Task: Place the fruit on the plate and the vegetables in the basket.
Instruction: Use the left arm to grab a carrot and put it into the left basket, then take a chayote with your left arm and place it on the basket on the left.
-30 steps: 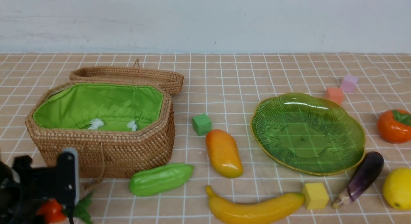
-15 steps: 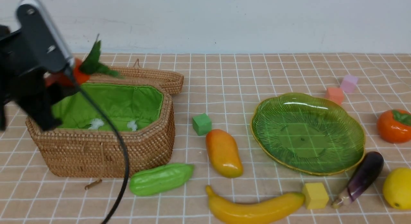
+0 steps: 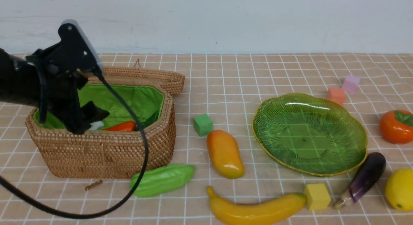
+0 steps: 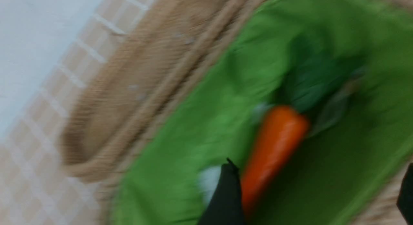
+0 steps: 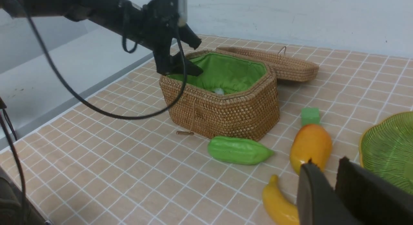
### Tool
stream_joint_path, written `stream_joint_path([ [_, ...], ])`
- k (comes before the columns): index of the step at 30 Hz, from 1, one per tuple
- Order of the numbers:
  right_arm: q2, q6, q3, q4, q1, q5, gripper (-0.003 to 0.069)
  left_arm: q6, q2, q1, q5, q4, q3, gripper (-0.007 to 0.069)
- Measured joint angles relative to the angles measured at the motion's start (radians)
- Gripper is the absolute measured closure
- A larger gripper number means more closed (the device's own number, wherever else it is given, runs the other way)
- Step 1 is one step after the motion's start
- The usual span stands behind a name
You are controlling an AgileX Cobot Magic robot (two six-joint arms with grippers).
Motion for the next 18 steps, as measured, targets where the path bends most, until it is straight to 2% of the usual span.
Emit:
stream_joint_path([
  [2,0.000,0.000,0.000,0.000,0.000,0.000,0.0529,-0.104,-0.044,0.000,0.061,-0.090,0.000,0.0070],
  [3,0.000,0.000,0.000,0.001,0.000,0.000,0.0529,-0.202,-0.077,-0.002,0.093,-0.145,0.000,0.0148],
  [4,0.000,0.000,0.000,0.001,0.000,0.000,0.0529,-0.215,-0.088,-0.003,0.102,-0.160,0.000,0.0161],
  [6,0.000,0.000,0.000,0.002,0.000,0.000,0.0529,-0.307,-0.147,-0.047,0.155,-0.186,0.000,0.0345],
  [9,0.000,0.000,0.000,0.002,0.000,0.004,0.0526,-0.328,-0.199,-0.185,0.233,-0.083,0.009,0.0551],
  [10,0.000,0.000,0.000,0.002,0.000,0.004,0.0526,-0.330,-0.200,-0.210,0.245,-0.072,0.010,0.0562],
  [11,0.000,0.000,0.000,0.002,0.000,0.005,0.0525,-0.375,-0.200,-0.316,0.282,0.024,0.022,0.0629],
  [15,0.000,0.000,0.000,0.002,0.000,0.005,0.0522,-0.565,-0.137,-0.540,0.292,0.295,0.035,0.0627],
  [17,0.000,0.000,0.000,0.005,0.000,0.005,0.0519,-0.668,-0.059,-0.657,0.254,0.447,0.035,0.0562],
  [18,0.000,0.000,0.000,0.006,0.000,0.005,0.0519,-0.702,-0.037,-0.681,0.241,0.498,0.035,0.0526],
])
